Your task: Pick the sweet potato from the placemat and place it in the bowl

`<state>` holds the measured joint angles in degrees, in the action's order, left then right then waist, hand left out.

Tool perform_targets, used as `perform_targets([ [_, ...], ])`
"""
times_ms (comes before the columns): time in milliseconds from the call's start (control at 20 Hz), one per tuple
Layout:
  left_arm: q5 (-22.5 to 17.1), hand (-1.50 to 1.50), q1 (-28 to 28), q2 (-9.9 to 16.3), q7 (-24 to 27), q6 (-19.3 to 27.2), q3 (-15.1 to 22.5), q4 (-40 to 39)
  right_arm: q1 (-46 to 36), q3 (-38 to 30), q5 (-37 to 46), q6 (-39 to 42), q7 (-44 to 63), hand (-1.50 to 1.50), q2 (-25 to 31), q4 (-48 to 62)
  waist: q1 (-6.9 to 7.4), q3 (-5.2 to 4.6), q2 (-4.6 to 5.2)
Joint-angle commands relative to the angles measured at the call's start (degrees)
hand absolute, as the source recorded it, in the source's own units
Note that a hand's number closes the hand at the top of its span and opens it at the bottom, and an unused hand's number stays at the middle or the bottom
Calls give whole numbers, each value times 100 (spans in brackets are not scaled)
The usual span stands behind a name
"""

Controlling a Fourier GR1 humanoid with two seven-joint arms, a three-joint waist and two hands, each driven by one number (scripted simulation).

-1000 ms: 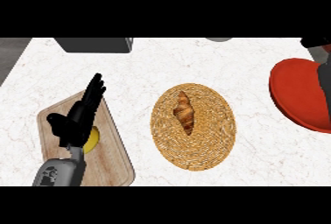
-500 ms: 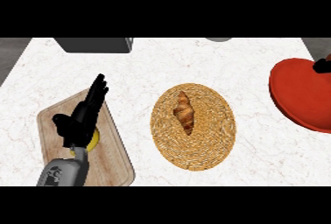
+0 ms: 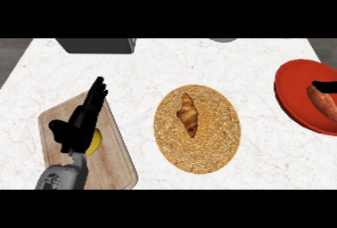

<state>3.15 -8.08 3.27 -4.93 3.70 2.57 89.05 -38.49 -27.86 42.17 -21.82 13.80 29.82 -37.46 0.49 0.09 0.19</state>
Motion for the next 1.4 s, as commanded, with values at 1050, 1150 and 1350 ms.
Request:
perform_targets([
  [1050,71,0,-54,-18,-110,19,-75,56,2475,-788,-2766,491,-113,-150,-998,-4758,-152,-14,-51],
  [1150,-151,0,51,169,-119,-260,-215,191,2638,-1052,-3218,718,-446,-150,-836,-4622,-89,-10,-35],
  [1350,87,0,-69,25,-30,-97,-97,-97,3272,-960,-3475,968,-364,-150,-1063,-5400,-92,-11,-29],
])
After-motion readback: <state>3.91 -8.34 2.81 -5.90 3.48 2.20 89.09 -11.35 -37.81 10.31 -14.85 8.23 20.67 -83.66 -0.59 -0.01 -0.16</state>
